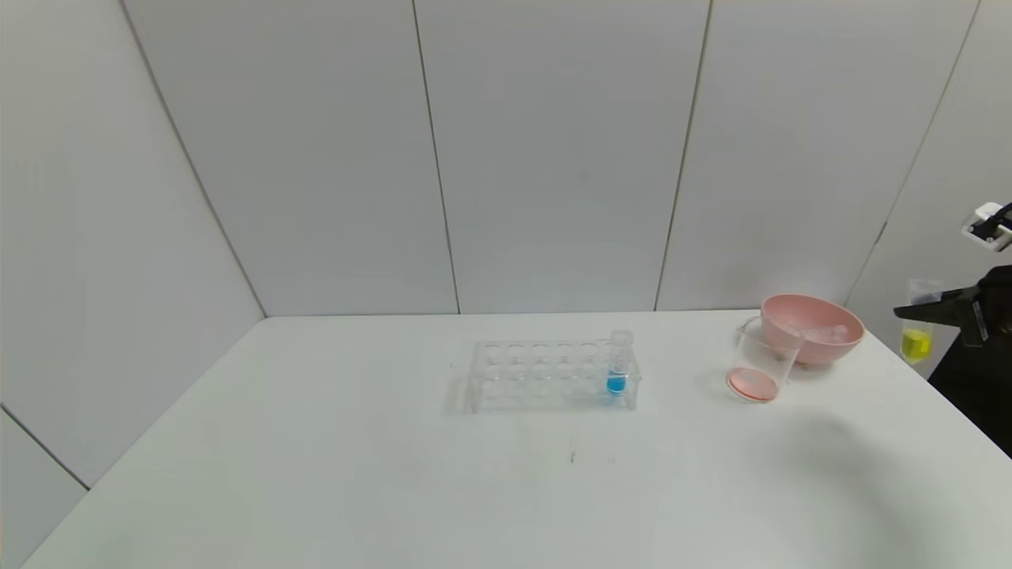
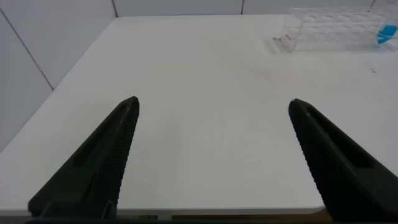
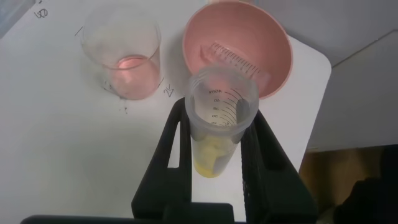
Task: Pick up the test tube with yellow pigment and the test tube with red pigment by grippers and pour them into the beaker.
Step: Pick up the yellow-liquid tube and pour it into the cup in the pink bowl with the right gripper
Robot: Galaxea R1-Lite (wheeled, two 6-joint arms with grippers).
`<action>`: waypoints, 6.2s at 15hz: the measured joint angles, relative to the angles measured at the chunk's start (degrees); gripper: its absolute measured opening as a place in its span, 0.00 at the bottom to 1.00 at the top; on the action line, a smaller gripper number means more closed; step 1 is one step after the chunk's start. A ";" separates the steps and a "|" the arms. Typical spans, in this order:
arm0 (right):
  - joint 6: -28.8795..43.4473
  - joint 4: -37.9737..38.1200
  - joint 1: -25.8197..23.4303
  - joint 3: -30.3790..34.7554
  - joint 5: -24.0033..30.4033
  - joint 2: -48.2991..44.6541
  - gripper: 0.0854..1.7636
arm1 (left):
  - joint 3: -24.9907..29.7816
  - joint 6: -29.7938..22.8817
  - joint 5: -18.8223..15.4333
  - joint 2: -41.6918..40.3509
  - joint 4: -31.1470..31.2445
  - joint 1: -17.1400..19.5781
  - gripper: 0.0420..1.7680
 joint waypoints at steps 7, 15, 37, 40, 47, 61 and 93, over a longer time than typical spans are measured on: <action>-4.99 2.17 5.10 -9.51 0.27 8.33 0.26 | 0.00 0.02 0.00 0.00 0.00 0.00 0.97; -16.37 22.33 9.17 -29.59 -0.30 15.25 0.26 | 0.00 0.02 0.00 0.00 0.00 0.00 0.97; -31.16 29.23 16.77 -33.19 -20.47 13.82 0.26 | 0.00 0.02 0.00 0.00 0.00 0.00 0.97; -31.16 29.21 17.20 -33.19 -20.72 13.81 0.26 | 0.00 0.05 0.00 0.00 0.00 0.00 0.97; -31.21 34.33 17.88 -33.28 -27.08 12.82 0.26 | 0.00 0.02 0.00 0.00 0.00 0.00 0.97; -32.60 34.30 22.63 -33.35 -41.11 13.30 0.26 | 0.00 0.02 0.00 0.00 0.00 0.00 0.97; -32.88 34.60 28.18 -33.33 -59.55 15.36 0.26 | 0.00 0.02 0.00 0.00 0.00 0.00 0.97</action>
